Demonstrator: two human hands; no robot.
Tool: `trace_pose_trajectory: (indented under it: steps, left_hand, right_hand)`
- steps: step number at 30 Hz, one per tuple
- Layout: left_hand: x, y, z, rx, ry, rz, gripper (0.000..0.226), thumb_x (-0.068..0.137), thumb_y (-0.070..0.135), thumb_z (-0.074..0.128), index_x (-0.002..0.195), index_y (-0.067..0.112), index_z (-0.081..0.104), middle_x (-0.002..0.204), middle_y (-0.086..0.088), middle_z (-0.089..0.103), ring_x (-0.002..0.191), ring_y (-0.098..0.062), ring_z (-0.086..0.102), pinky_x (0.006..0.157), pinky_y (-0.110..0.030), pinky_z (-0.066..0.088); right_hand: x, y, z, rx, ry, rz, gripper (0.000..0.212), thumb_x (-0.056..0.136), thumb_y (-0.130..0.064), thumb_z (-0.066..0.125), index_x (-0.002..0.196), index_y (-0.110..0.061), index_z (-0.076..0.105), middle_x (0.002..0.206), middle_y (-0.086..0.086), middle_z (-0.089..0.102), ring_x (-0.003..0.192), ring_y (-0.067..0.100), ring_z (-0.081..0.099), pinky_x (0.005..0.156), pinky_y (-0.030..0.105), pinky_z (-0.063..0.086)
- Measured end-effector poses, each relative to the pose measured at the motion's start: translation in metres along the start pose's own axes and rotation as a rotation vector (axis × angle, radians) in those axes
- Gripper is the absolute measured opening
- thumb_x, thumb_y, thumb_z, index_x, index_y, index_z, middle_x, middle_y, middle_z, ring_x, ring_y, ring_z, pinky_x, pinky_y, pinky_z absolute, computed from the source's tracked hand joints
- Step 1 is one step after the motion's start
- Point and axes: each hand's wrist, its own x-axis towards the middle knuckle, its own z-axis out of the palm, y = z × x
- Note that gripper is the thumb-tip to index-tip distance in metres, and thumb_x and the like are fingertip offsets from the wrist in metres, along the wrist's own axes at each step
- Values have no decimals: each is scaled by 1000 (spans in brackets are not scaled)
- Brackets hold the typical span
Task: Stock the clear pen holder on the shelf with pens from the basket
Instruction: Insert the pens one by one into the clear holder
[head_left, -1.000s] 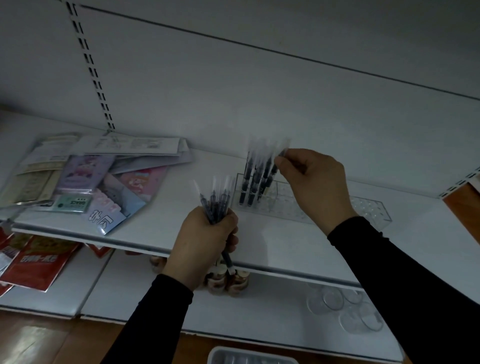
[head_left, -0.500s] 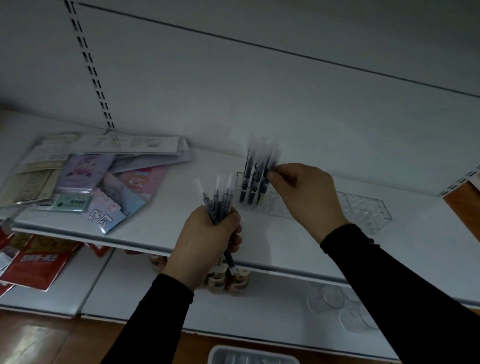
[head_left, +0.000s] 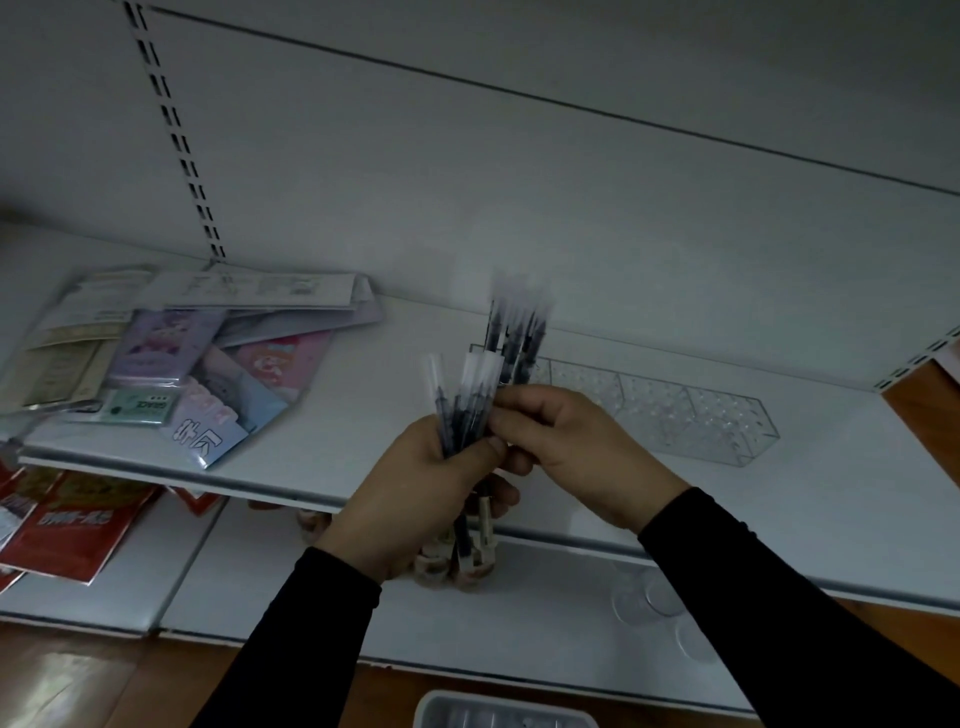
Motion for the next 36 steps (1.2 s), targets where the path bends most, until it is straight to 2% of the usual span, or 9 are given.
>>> trace_pose_trajectory:
  steps: [3, 8, 14, 16, 19, 22, 27, 32, 36]
  left_hand:
    - [0, 1, 0, -41, -36, -6, 18, 98, 8, 49, 100, 9, 67, 83, -8, 72, 67, -19, 66, 63, -27, 55]
    - [1, 0, 0, -12, -37, 4, 19, 98, 11, 49, 105, 11, 66, 85, -8, 73, 64, -18, 64, 61, -28, 54]
    - [0, 0, -1, -16, -53, -1, 18, 97, 11, 50, 101, 4, 66, 84, -6, 72, 55, -15, 55, 51, -24, 46]
    - [0, 1, 0, -34, -52, -7, 18, 97, 11, 50, 104, 7, 66, 85, -7, 72, 55, -15, 55, 50, -24, 46]
    - [2, 0, 0, -68, -40, -32, 18, 97, 12, 50, 106, 9, 65, 87, -9, 73, 59, -17, 59, 53, -25, 49]
    - [4, -2, -1, -80, -4, -45, 15, 97, 12, 51, 103, 8, 65, 87, -11, 74, 62, -19, 62, 55, -26, 51]
    - [3, -1, 0, -126, 30, -56, 15, 97, 15, 51, 99, 11, 65, 86, -10, 74, 61, -20, 63, 54, -27, 52]
    - [7, -5, -7, -131, 254, -61, 13, 96, 16, 54, 93, 7, 62, 79, -7, 73, 50, -16, 59, 47, -25, 49]
    - [12, -13, -14, -70, 385, -32, 14, 95, 15, 55, 86, 5, 60, 65, -6, 63, 45, -14, 55, 45, -25, 47]
  right_hand:
    - [2, 4, -5, 109, -24, 13, 19, 95, -8, 55, 107, 3, 65, 77, 9, 57, 57, 10, 45, 59, 19, 44]
    - [4, 10, -9, 150, 42, -8, 19, 91, -7, 61, 107, 5, 65, 74, 5, 65, 55, 7, 54, 71, 28, 47]
    - [2, 5, -10, 157, -119, -12, 22, 95, -2, 51, 108, 12, 62, 75, 8, 59, 55, 10, 43, 61, 17, 44]
    - [3, 6, -12, 159, -68, -10, 22, 93, -2, 55, 107, 14, 62, 77, 8, 64, 58, 10, 51, 70, 20, 48]
    - [2, 9, -15, 172, 51, -10, 14, 90, -8, 62, 98, 0, 71, 86, 8, 70, 78, 11, 65, 82, 26, 50]
    - [2, 6, -18, 180, 153, 3, 5, 88, -15, 66, 87, -14, 71, 83, -1, 69, 81, 8, 62, 77, 24, 47]
    - [0, 1, -20, 204, 232, -23, 4, 87, -15, 67, 83, -17, 68, 81, -3, 71, 80, 8, 65, 69, 21, 50]
    - [3, -12, -39, 306, 493, -126, 4, 88, -13, 67, 84, -15, 67, 75, -3, 73, 71, 8, 65, 63, 18, 51]
    - [4, -15, -49, 185, 649, -246, 7, 86, -11, 69, 92, -14, 69, 82, -1, 73, 77, 10, 67, 72, 21, 55]
